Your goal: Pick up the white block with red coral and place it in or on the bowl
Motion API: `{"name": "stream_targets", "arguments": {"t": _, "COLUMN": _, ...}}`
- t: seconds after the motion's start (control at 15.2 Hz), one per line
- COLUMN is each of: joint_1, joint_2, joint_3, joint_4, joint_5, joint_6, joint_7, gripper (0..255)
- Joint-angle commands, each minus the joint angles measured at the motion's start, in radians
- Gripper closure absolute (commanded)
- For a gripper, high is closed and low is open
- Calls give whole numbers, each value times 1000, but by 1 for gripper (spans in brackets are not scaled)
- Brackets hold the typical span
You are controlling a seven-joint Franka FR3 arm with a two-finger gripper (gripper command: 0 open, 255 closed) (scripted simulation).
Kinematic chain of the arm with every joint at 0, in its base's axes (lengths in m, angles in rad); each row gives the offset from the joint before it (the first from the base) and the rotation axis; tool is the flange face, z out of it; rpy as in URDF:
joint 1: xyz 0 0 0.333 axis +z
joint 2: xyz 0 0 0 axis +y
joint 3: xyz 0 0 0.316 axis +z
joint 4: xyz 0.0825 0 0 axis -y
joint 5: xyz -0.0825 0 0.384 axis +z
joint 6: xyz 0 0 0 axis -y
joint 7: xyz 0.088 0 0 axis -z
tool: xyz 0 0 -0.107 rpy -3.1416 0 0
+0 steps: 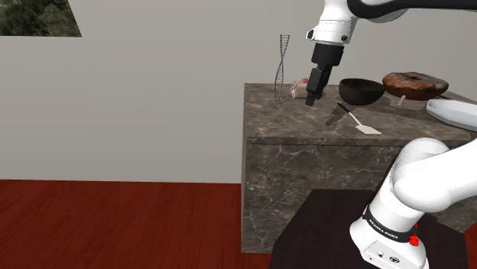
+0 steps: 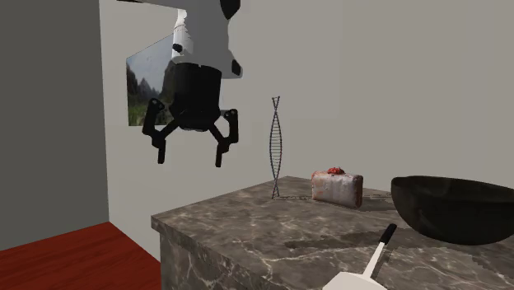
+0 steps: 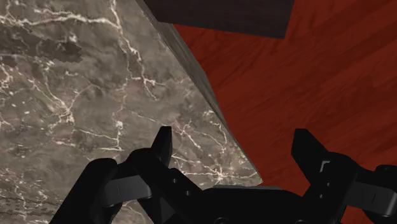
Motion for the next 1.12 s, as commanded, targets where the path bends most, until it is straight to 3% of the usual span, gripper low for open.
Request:
{"name": "stream_targets", "arguments": {"t": 0.0, "joint_1": 0, "joint_2": 0, "joint_3": 0, "joint_4": 0, "joint_5": 0, "joint_6": 0, "joint_7": 0, "gripper": 0}}
{"name": "stream_targets", "arguments": {"t": 0.53, "joint_1": -59, "joint_2": 188, "joint_3": -113, "joint_4": 115, "joint_5": -100, "joint_6": 69, "joint_7": -117, "gripper": 0}}
{"name": "stream_targets", "arguments": {"t": 1.06, "joint_1": -103, "joint_2": 404, "joint_3": -218, "joint_4": 293, "joint_5": -154, "joint_6": 116, "joint_7": -228, "gripper": 0}}
